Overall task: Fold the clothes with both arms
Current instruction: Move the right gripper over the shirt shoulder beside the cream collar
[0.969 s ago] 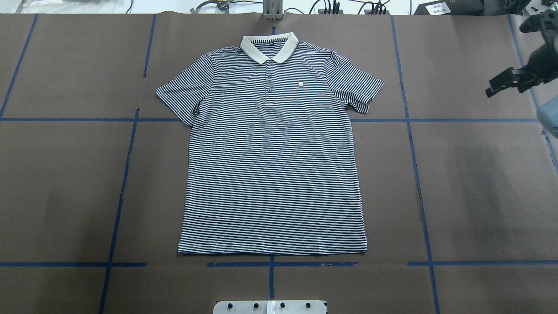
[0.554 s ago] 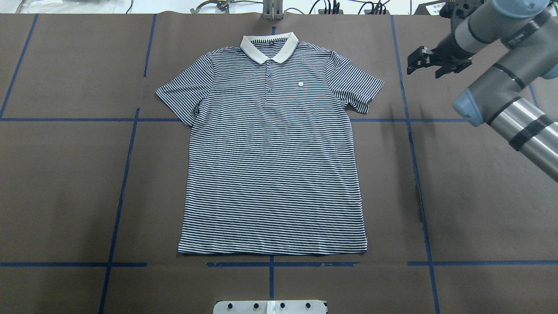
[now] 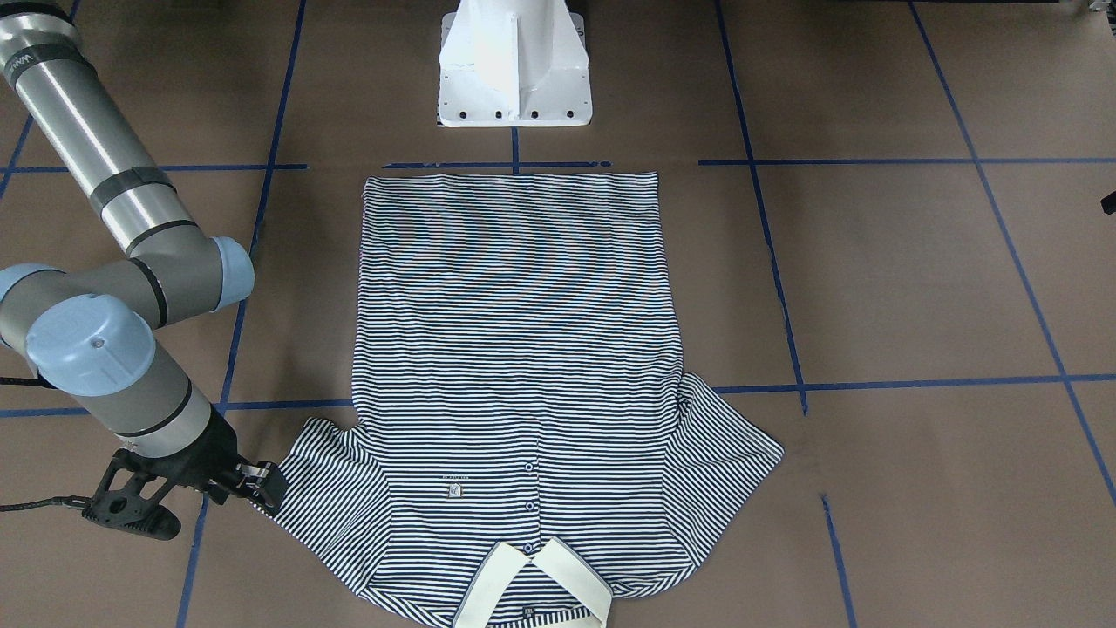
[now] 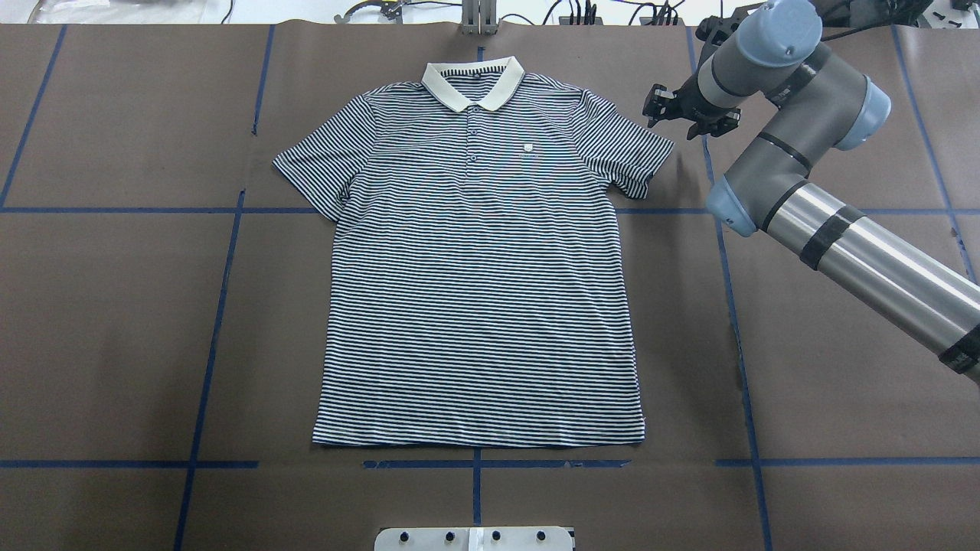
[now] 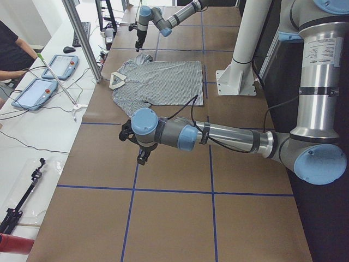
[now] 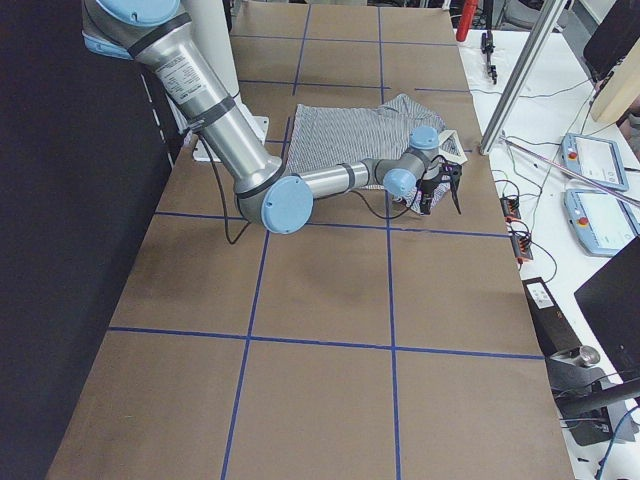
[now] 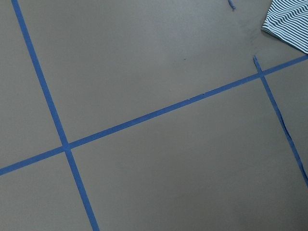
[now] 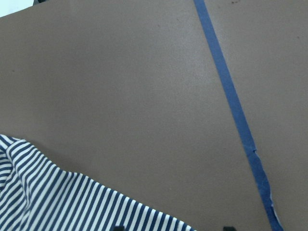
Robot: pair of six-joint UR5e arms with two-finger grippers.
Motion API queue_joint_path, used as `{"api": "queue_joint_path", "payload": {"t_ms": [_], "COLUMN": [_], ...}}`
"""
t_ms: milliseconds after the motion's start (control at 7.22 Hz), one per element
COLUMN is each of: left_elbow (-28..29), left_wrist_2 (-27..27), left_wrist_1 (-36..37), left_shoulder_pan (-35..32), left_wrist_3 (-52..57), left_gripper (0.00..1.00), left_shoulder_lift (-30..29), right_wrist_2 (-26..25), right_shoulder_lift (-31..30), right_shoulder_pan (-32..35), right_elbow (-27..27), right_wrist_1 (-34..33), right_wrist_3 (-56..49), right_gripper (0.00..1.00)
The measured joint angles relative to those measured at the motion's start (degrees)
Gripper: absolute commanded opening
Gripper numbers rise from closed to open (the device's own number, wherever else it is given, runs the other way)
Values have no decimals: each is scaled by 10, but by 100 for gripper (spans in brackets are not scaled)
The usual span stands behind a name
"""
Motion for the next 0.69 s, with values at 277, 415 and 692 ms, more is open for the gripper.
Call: {"api": "queue_joint_path", "payload": {"t_ms": [277, 415, 692], "left_elbow": [0, 0, -1], "left_wrist_2": [-15, -19, -22], "left_wrist_1": [0, -1, -2], "left_shoulder_pan": [0, 0, 0], "left_wrist_3": [-1, -2, -8], "left_gripper": [100, 100, 100], "left_shoulder_lift": [0, 0, 0], "right_wrist_2": [-13, -15, -16], "right_shoulder_lift": [1, -1, -3], "right_shoulder_pan": [-9, -10, -11], "right_elbow": [-11, -12, -12], "right_wrist_1": [0, 0, -1], "right_wrist_3": [3, 2, 0], "right_gripper": [50, 20, 0]}}
